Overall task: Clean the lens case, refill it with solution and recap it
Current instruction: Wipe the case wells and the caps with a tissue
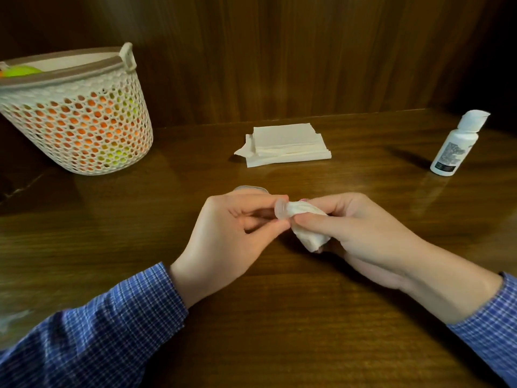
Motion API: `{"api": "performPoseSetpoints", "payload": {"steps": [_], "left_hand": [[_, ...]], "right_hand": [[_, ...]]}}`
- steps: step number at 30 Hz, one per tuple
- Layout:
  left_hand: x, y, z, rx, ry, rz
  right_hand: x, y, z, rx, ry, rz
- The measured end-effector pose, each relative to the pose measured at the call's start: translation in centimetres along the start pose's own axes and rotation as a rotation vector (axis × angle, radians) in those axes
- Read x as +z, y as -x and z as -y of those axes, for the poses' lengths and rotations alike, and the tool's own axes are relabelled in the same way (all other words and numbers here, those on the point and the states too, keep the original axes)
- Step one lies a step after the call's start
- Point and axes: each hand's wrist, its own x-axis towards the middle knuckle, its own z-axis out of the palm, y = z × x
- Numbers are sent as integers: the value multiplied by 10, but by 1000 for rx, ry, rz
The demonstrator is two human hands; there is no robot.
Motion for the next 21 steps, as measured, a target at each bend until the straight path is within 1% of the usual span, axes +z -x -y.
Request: {"api": "performPoseSetpoints", "payload": {"steps": [1, 3, 5, 6, 8, 11, 13, 15, 17, 19, 21], "left_hand": [[0, 0, 0, 45, -53, -19], [-1, -1, 0, 94, -97, -19], [-2, -2, 0, 99, -129, 7], [-3, -2, 0, 82, -122, 19], [-5, -3, 0, -10, -33, 43], [-8, -7, -1, -276, 251, 94], [-10, -8, 0, -416, 394, 142], [-12, -9, 0, -518, 503, 190], [-14, -10, -1, -617, 644, 231], [-16, -10, -3, -689, 764, 302], [-17, -10, -3, -744, 833, 403]], "right_hand": [[1, -1, 0, 69, -117, 19], [1, -3, 0, 144, -249, 31], [1, -5, -2, 167, -287, 33], [0, -5, -3, 161, -264, 35], [-2, -5, -3, 109, -159, 54], [-5, -3, 0, -21, 40, 80], [-5, 0, 1, -115, 195, 76], [-6, 1, 0, -242, 382, 67], [-8, 3, 0, -373, 519, 81], [-13, 5, 2, -495, 653, 120], [-17, 5, 2, -594, 797, 184]]}}
